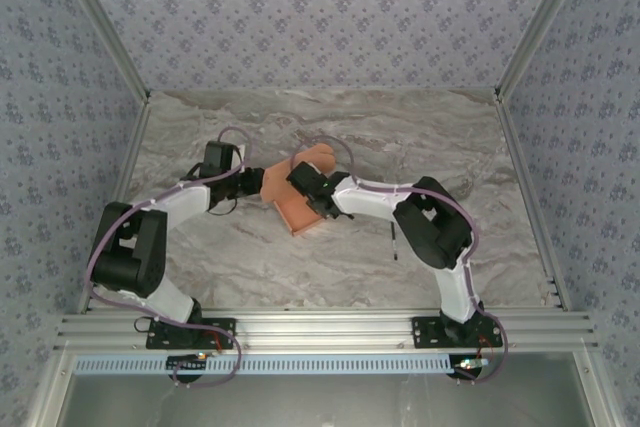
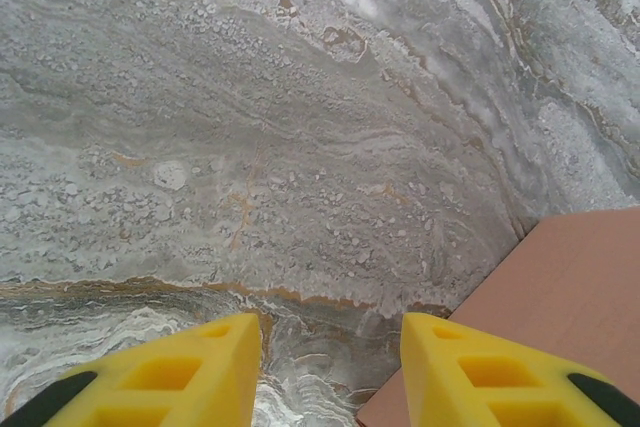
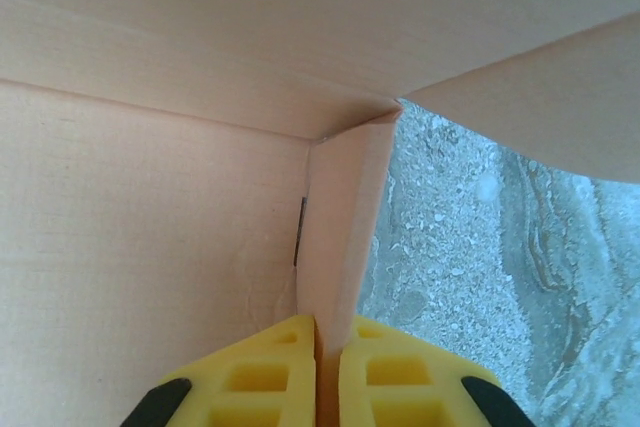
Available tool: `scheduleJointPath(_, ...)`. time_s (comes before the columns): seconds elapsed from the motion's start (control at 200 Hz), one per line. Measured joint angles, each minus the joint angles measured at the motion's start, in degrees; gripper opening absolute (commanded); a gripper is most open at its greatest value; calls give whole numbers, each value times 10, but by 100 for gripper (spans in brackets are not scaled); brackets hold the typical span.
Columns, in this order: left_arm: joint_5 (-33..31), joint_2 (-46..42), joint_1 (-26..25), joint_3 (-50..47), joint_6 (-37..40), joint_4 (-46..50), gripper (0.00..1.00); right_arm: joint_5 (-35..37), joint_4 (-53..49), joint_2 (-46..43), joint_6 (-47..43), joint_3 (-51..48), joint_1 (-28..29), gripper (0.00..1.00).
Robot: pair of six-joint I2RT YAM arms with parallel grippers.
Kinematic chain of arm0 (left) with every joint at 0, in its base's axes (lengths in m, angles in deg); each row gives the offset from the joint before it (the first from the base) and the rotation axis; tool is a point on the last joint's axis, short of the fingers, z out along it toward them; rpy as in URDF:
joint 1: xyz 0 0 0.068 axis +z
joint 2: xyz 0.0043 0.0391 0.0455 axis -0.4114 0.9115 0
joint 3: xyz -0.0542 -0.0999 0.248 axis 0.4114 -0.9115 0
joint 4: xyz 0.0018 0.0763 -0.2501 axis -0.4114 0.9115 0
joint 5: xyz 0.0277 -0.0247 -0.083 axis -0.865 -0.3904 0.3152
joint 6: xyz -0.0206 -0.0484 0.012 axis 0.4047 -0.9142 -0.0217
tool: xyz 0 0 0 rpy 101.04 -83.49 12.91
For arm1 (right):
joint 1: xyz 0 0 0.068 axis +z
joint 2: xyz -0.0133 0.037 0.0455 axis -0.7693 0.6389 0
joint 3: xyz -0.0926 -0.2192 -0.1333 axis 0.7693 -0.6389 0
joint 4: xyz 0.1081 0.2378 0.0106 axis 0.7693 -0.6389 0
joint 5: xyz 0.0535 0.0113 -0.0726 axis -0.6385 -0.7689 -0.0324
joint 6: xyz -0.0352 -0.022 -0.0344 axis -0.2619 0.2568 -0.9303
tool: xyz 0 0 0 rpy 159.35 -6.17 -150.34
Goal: Fold the paper box
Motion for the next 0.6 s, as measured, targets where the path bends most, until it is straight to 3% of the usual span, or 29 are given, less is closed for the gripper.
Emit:
scheduleJointPath(0.29,0,-10,0,-1,2,2,41,-65,-12,-24,21,-16,-28,31)
scheduleJointPath(0.6,0,-18,0,-5,2,6,42,-107,-9,-58,43,-27,-39,43)
